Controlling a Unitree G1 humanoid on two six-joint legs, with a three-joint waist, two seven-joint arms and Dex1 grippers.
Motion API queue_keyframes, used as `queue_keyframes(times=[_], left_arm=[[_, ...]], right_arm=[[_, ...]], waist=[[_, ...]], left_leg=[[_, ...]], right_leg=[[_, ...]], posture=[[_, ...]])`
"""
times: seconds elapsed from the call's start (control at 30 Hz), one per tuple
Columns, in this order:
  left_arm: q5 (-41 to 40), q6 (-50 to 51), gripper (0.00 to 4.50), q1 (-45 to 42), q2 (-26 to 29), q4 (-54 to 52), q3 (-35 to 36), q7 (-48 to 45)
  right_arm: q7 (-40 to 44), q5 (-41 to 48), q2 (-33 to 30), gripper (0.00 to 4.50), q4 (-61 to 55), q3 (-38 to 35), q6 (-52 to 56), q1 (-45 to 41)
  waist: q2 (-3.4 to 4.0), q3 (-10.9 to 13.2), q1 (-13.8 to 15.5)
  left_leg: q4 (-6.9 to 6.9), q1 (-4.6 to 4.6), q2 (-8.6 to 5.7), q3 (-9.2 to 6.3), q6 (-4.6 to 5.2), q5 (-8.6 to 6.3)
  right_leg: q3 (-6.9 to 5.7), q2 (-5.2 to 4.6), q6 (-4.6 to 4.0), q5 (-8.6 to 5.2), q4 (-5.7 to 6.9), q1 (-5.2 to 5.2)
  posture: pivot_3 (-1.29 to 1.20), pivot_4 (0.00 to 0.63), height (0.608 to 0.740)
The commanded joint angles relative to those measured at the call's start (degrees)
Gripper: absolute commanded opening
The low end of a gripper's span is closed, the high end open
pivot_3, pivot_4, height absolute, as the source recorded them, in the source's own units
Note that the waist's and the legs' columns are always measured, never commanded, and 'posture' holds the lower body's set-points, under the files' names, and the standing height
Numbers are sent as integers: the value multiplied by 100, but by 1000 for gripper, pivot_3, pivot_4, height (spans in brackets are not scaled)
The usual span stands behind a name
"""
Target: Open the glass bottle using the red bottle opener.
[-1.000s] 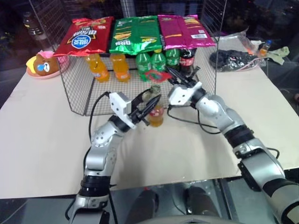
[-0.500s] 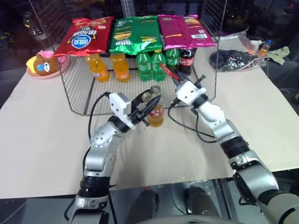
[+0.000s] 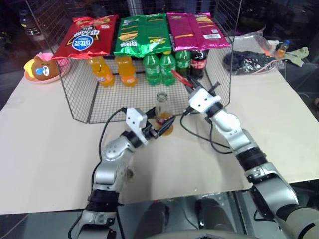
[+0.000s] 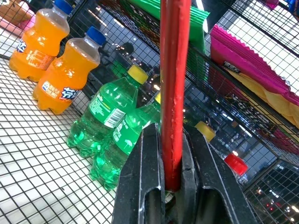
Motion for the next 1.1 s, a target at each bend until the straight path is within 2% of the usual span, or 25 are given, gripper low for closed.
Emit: queue_keyframes(times=[0.03,0.37,0.63,1.1], left_arm=[[-19,-92,3388,-72,-7,-101,-15,-55],[30,-163,3388,189,180,-273,-29,-216],[12,-117,3388,586,579,-590,26,-408],[-34,34,3388,-29,142,-325,44,-85]], right_arm=[[-10,45,-28,0,-210,-118,-67,-5],[301,560,44,0,-589,-328,439,346],[465,803,55,0,-967,-532,765,604],[456,738,87,0,-1104,-539,862,690]], waist=[[0,0,0],[0,0,0],[2,1,-1],[1,1,-6]], left_leg=[[0,0,0,0,0,0],[0,0,0,0,0,0],[-1,3,3,1,0,0],[1,2,1,2,0,0]], right_leg=[[0,0,0,0,0,0],[0,0,0,0,1,0],[2,0,0,0,3,1],[0,1,0,0,6,1]], posture=[[0,150,740],[0,150,740],[0,150,740],[0,150,740]])
